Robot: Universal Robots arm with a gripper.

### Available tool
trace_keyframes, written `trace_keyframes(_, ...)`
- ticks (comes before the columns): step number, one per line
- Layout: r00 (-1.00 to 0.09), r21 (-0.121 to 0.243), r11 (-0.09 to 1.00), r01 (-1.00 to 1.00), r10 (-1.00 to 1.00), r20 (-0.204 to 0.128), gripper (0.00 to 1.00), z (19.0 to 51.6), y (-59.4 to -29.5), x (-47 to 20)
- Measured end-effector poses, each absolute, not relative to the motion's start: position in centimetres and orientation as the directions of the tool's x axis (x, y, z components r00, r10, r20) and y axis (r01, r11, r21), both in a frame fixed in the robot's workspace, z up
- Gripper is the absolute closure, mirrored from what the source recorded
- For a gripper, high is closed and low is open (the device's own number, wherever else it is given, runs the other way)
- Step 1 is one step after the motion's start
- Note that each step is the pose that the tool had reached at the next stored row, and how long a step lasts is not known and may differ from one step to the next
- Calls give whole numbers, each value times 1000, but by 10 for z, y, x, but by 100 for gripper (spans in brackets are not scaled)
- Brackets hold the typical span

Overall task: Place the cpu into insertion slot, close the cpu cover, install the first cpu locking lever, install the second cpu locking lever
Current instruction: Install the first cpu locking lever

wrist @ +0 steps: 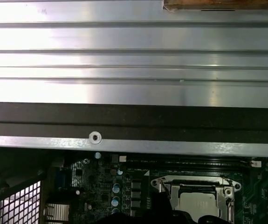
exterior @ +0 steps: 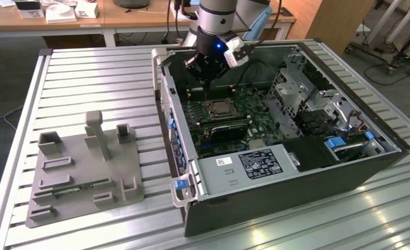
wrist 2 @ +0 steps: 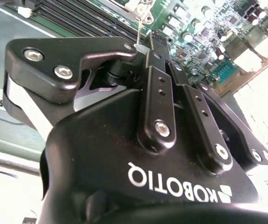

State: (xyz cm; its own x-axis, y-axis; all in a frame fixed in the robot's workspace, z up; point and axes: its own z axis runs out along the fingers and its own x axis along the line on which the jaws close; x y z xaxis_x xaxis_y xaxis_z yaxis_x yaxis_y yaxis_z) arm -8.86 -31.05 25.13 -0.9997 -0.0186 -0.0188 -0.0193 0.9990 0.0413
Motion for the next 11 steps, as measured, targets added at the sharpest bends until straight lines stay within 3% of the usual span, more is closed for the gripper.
trace_keyframes(11, -999, 41, 999, -29, -28, -20, 89, 250, -310, -81)
